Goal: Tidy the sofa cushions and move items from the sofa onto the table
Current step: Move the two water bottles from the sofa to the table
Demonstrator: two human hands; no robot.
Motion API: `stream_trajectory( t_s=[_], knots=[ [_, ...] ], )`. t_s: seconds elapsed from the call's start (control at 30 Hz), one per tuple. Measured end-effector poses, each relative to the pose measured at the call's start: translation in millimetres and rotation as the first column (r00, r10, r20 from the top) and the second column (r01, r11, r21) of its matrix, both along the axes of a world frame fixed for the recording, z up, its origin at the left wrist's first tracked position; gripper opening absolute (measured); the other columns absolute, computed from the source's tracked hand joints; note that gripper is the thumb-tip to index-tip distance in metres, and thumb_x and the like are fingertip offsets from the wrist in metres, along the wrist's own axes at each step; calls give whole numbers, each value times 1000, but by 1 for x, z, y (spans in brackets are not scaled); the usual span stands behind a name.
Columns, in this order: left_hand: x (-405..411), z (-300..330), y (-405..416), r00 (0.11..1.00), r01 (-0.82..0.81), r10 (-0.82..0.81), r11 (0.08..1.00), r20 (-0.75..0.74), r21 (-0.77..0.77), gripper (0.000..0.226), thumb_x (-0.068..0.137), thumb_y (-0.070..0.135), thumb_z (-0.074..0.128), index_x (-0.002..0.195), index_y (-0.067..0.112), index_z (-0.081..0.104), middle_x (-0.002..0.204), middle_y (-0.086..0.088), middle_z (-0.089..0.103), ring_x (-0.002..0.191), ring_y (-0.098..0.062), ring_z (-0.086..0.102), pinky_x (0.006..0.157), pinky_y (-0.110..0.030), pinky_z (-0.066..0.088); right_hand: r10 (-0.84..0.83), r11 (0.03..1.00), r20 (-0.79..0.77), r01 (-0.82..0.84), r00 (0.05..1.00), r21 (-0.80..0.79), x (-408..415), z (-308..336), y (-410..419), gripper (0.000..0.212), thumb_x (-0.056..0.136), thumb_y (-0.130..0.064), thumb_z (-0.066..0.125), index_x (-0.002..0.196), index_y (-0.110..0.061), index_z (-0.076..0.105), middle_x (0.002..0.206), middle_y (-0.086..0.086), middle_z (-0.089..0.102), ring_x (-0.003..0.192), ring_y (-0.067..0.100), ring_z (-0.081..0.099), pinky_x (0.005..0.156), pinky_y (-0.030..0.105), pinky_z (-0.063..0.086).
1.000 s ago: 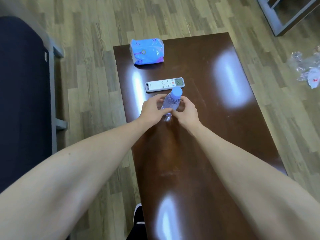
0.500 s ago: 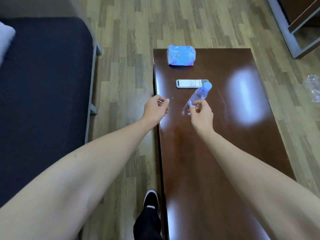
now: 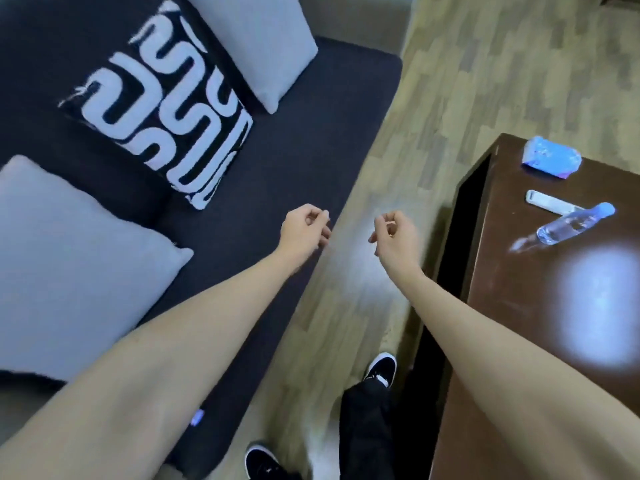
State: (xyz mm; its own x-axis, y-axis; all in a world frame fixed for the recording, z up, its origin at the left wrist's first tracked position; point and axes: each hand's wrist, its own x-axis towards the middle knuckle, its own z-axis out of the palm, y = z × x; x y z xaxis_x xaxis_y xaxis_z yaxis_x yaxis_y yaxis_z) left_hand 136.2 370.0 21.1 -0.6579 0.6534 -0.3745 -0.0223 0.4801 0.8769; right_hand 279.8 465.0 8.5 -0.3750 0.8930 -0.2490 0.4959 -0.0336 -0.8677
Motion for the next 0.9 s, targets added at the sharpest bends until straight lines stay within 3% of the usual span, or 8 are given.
stream_trajectory(
  t_s=[0.17,0.3,0.53,0.6,0.73,0.83,0.9],
  knots=[
    [-51,15,-134,988,-152,151,988,-38,-35,13,95,21,57,92,11,64,72,-4,69,55,-13,61,50,-20,46,188,982,16,-188,982,8,-64,16,-108,24,99,-36,52,90,-15,56,68,0,67,62,14,61,68,40,56],
    [-76,6,-224,962,-271,270,956,-23,-110,8,95,20,57,89,17,63,77,-4,70,61,-13,63,57,-25,48,342,940,56,-342,938,-23,-100,18,-175,20,99,-39,51,86,-25,54,64,-4,66,64,15,65,69,41,59],
    [-90,-26,-331,867,-494,498,853,-18,-166,12,93,13,59,83,20,64,75,-5,69,66,-16,64,63,-30,54,580,814,104,-568,808,-122,-150,-8,-268,14,101,-31,52,96,-19,58,78,0,70,69,15,66,64,27,55],
    [-88,-43,-357,829,-550,559,808,-20,-209,13,91,11,60,82,19,64,76,-4,69,69,-16,65,66,-30,53,653,756,120,-637,748,-148,-158,-27,-294,13,100,-29,52,99,-19,59,83,1,71,75,16,67,61,23,52],
    [-76,-78,-398,755,-637,654,710,-54,-300,14,85,10,62,77,22,65,80,-7,72,78,-20,67,75,-31,54,770,638,173,-750,615,-174,-160,-67,-335,11,99,-24,53,102,-17,61,84,1,71,81,18,68,72,32,57],
    [-68,-115,-423,729,-653,680,658,-75,-375,6,87,11,64,89,15,69,84,-3,70,78,-14,63,63,-17,44,854,511,230,-832,466,-215,-160,-102,-361,13,98,-23,54,105,-15,61,80,-2,68,74,16,64,72,32,54],
    [-64,-137,-430,690,-679,721,613,-65,-404,11,87,12,64,98,11,69,91,-3,69,81,-13,61,60,-15,41,874,470,258,-853,413,-226,-160,-121,-370,17,98,-23,53,111,-13,60,82,-3,65,73,14,61,71,30,51]
  ],
)
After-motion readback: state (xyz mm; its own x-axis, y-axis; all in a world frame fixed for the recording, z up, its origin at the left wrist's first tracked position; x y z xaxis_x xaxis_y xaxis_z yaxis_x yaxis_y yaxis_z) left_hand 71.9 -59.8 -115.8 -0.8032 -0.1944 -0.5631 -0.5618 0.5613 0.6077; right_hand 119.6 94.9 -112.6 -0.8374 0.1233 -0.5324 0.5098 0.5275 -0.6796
